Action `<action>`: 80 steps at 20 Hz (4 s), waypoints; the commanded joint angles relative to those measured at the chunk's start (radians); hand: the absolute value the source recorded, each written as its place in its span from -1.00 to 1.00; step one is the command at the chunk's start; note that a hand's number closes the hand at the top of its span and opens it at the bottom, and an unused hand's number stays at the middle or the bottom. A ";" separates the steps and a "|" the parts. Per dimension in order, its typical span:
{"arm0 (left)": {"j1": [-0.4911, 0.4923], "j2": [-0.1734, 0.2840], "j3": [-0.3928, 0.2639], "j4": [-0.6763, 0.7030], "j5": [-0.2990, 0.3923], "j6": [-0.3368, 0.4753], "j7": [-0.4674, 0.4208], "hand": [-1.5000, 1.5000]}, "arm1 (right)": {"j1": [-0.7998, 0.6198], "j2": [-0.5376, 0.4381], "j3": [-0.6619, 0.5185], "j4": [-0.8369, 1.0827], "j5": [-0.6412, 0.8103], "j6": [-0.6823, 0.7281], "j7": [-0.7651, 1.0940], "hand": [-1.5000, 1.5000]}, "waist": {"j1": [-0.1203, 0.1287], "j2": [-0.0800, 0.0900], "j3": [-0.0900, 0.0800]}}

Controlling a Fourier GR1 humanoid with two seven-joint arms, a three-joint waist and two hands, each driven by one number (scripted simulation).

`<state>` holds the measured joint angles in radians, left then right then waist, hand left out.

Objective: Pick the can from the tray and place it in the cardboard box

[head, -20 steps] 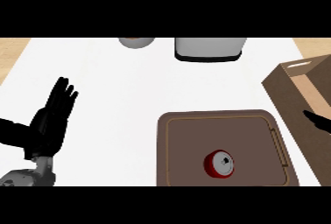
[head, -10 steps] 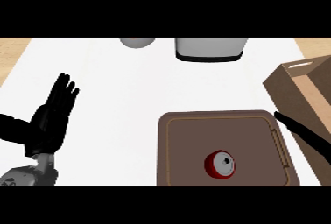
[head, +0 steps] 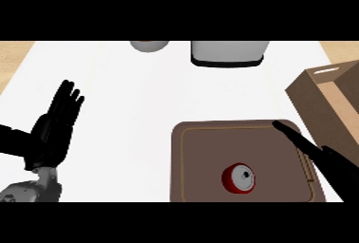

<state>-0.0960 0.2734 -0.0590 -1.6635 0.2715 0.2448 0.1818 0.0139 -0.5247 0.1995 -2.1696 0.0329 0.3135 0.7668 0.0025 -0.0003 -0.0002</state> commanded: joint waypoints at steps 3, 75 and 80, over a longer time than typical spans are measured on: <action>-0.001 -0.036 -0.010 -0.058 -0.054 0.030 0.080 0.00 | -0.027 0.117 0.076 0.023 0.124 0.002 0.066 -1.00 | 0.000 -0.001 0.000; -0.018 -0.157 0.147 0.025 -0.157 -0.167 0.018 0.00 | 0.008 0.407 0.340 0.438 1.024 -0.179 -0.392 1.00 | 0.002 0.000 0.000; -0.040 -0.149 0.159 0.007 -0.164 -0.145 0.048 0.00 | -0.101 0.520 0.513 0.509 1.243 -0.210 -0.249 1.00 | 0.004 -0.001 0.000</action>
<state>-0.1090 0.1143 0.0841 -1.6584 0.1128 0.0864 0.2188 -0.0262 -0.0692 0.5997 -1.7200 1.1271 0.1513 0.4545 0.0064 -0.0032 -0.0021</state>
